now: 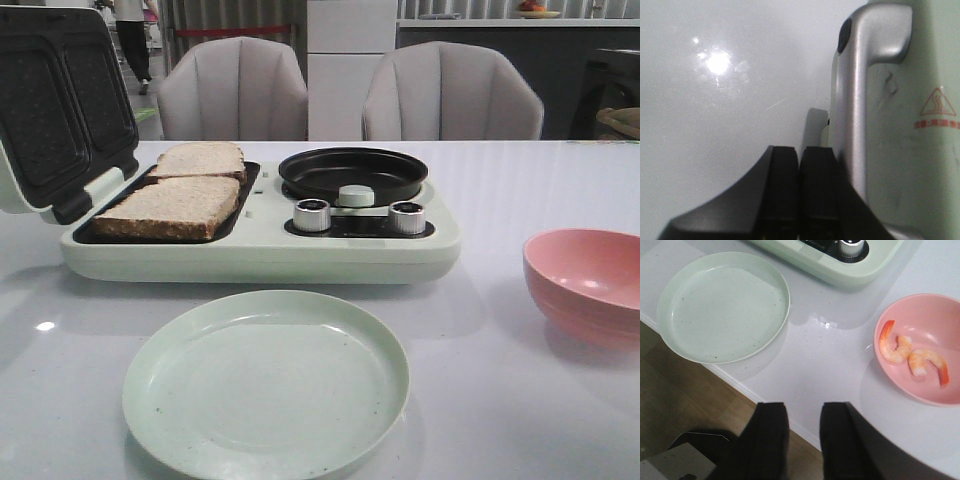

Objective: Make breakfast with bread and shrimp
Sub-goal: 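Push the sandwich maker lid down closed with the left gripper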

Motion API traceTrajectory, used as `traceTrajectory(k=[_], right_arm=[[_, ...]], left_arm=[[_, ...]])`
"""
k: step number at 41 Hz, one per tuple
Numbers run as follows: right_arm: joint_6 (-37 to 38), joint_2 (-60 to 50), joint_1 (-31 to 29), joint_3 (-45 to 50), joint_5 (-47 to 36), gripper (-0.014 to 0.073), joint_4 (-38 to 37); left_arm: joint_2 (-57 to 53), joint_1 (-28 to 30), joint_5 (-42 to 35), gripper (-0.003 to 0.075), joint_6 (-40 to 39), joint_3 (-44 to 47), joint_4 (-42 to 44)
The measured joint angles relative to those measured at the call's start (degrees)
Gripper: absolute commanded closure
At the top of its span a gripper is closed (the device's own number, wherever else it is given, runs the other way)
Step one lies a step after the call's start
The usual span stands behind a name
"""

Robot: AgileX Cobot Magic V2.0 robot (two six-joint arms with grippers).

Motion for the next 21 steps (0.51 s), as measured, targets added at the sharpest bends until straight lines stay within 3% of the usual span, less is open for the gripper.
traceTrajectory(k=[21], right_arm=[[0.00, 0.00, 0.00, 0.00, 0.00, 0.0287, 0.00]], left_arm=[[-0.02, -11.00, 2.68, 0.0622, 3.80, 0.15, -3.65]])
